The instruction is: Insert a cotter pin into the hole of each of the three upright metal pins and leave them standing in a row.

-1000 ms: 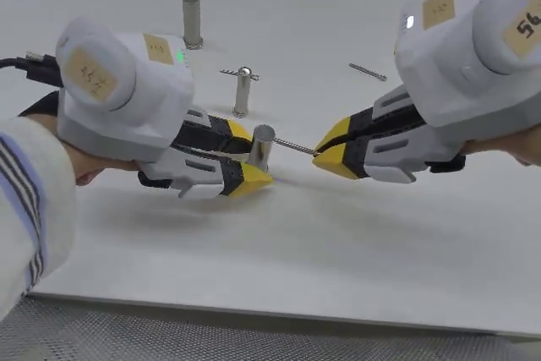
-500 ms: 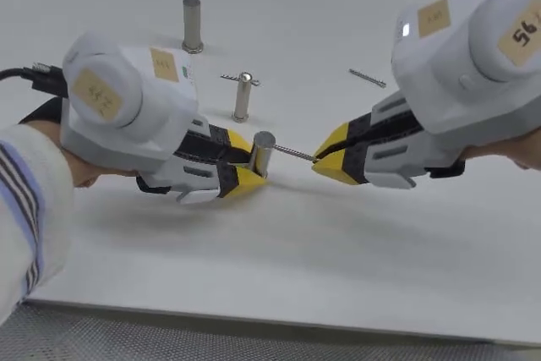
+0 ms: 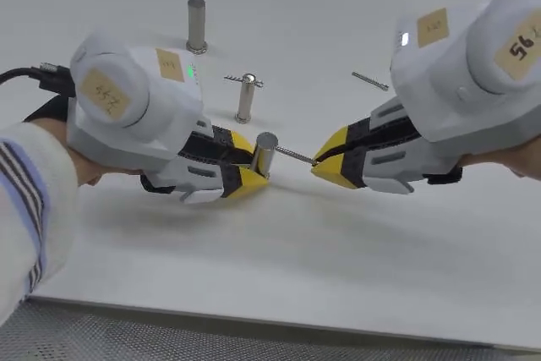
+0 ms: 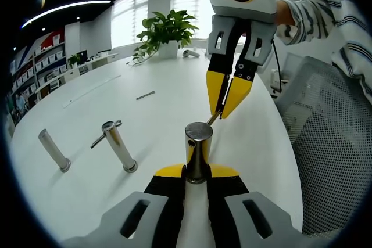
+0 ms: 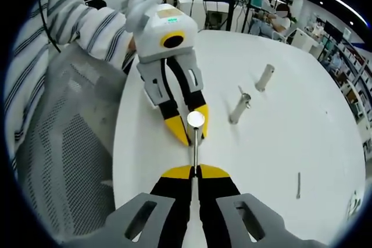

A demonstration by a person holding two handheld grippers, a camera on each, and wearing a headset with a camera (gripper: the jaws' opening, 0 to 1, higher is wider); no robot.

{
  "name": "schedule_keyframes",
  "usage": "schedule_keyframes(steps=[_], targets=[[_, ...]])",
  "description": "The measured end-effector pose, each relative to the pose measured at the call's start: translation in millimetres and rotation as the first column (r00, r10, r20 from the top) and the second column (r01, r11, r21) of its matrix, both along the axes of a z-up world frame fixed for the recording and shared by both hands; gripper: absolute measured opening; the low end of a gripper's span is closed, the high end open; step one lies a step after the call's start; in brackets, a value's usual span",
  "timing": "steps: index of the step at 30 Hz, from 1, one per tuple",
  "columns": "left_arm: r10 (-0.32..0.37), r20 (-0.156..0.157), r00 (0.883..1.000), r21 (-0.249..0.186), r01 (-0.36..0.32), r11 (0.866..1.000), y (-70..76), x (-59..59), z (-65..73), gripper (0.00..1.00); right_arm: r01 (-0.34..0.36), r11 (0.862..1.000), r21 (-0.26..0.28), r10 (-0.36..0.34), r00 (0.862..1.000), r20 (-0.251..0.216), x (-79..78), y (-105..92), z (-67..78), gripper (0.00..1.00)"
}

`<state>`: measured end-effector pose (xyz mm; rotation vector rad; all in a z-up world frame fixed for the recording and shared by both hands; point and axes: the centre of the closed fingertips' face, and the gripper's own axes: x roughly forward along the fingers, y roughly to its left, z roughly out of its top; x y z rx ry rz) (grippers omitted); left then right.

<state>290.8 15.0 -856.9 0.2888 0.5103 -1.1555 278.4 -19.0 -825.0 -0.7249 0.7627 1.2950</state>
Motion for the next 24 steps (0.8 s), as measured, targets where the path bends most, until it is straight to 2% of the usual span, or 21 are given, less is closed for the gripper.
schedule_keyframes(steps=[7,10,13,19,21,24], targets=[[0.007,0.002,1.0,0.003,-0.007,1.0,0.1,-0.2,-0.1,0.12,-0.001,1.0,0.005,0.001,1.0,0.014,1.1,0.2,-1.6,0.04],[0.007,-0.002,1.0,0.001,-0.007,1.0,-0.4,-0.5,-0.2,0.12,0.014,0.999,0.038,-0.015,1.0,0.009,0.4,2.4,5.3,0.04],[0.006,-0.002,1.0,0.003,-0.006,1.0,-0.7,-0.7,-0.3,0.12,0.003,0.999,0.034,-0.004,1.0,0.024,0.4,3.0,6.7,0.04],[0.009,-0.002,1.0,0.003,-0.009,1.0,-1.2,-0.9,-0.5,0.12,0.014,0.999,0.052,-0.015,1.0,0.013,0.2,9.6,4.2,0.04],[0.01,-0.003,1.0,0.002,-0.01,1.0,-1.1,-1.0,-0.6,0.12,0.002,0.999,0.041,-0.003,0.999,0.033,1.8,9.9,4.1,0.04],[0.008,-0.002,1.0,0.002,-0.008,1.0,-1.3,-0.9,-0.6,0.12,0.011,0.999,0.045,-0.013,1.0,0.027,1.4,9.3,4.4,0.04]])
